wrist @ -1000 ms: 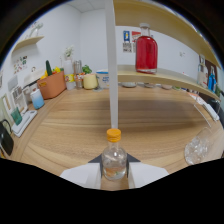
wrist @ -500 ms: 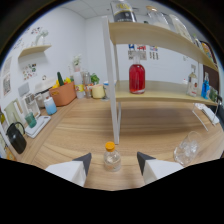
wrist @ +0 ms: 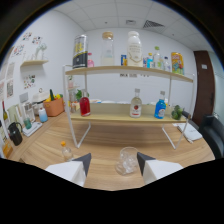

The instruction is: Make me a cup of Mount Fuji.

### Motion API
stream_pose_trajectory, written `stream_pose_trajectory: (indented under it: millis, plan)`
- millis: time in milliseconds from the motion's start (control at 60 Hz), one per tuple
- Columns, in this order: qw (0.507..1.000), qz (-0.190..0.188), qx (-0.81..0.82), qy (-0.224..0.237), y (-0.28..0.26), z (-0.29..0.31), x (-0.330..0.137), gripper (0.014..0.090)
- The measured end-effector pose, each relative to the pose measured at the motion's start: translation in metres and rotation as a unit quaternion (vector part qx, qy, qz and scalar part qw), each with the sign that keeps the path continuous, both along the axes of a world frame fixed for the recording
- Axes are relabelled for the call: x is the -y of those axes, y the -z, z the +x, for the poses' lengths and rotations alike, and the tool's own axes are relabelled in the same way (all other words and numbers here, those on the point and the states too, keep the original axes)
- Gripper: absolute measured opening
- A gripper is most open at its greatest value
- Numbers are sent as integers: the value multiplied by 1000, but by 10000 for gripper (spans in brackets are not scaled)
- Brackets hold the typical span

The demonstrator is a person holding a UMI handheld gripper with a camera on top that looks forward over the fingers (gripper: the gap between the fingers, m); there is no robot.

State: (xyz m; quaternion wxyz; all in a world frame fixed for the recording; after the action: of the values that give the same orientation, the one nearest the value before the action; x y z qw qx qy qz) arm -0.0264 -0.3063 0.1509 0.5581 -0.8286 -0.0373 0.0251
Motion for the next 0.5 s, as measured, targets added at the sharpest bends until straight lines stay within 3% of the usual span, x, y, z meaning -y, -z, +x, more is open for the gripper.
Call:
stream_pose_trajectory:
  millis: [167,383,500]
  plan:
    - [1000,1,-12,26,-16,61,-15,850]
    - [998,47,-30,32,-65,110,-85,844]
    - [998,51,-26,29,-67,127,-127,840]
